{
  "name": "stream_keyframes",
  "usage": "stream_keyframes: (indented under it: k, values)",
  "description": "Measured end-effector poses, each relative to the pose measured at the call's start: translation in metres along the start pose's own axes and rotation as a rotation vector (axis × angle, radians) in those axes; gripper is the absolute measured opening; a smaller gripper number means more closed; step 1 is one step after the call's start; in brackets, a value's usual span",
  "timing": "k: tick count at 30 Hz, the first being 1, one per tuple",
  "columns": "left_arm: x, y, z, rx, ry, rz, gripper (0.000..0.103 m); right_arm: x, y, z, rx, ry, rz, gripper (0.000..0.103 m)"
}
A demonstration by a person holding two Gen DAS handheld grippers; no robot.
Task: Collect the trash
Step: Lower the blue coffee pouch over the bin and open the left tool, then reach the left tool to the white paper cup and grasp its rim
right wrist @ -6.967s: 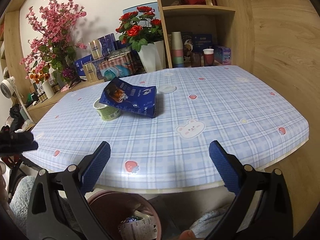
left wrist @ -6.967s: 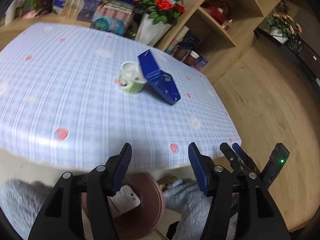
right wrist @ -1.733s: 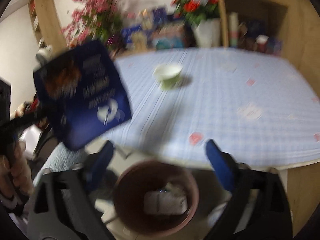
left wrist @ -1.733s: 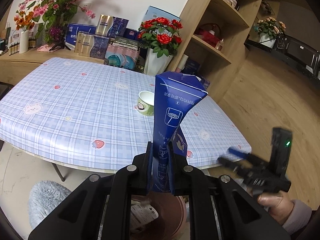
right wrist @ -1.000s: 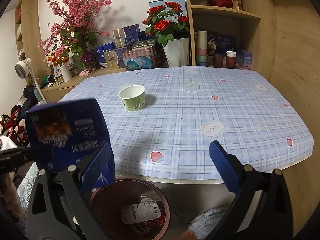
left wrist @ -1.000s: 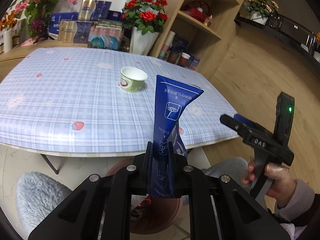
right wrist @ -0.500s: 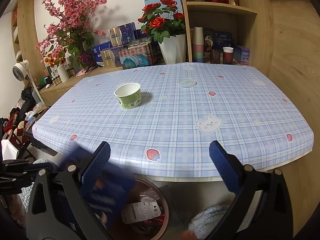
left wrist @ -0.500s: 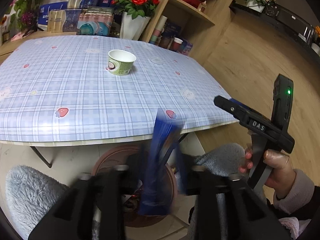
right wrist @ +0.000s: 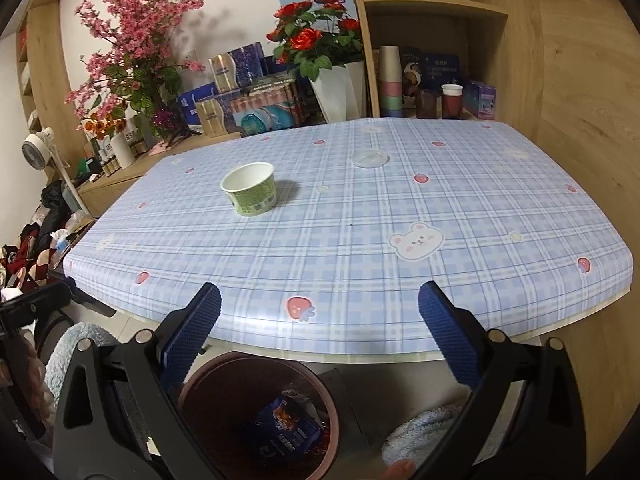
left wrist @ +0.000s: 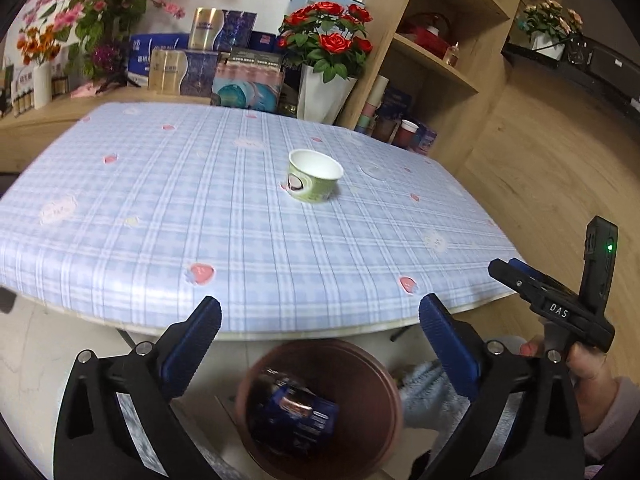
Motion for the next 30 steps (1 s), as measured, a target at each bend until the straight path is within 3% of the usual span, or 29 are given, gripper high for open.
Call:
stream_keyframes:
  k: [5,14,20,30]
  values:
    - [0.010,0.020,0.001,0.046,0.051,0.027,0.097,0.005,0.010,0.010,0.021,0.024,0.013,0.097]
    - [0.061,0.060,0.011,0.089,0.046,0.047,0.097,0.031,0.026,0.038,0.107,0.038,-0.037,0.097]
    - [0.117,0.079,0.021,0.102,0.045,-0.037,0.097,0.053,0.034,0.054,0.062,-0.056,-0.089,0.097]
    - [0.205,0.111,0.044,0.174,0.090,-0.116,0.097,0.092,0.053,0.084,0.072,-0.066,-0.116,0.097]
Point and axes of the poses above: each gripper's, at about its wrist camera, not at the fingertips, and x roughly the way its jaws point, z to its right, y to its top, the point moved 1 cm from there along x, roughly the way its jaws point, and after that the axes turned 10 degrees about y, right-handed, at the moved point
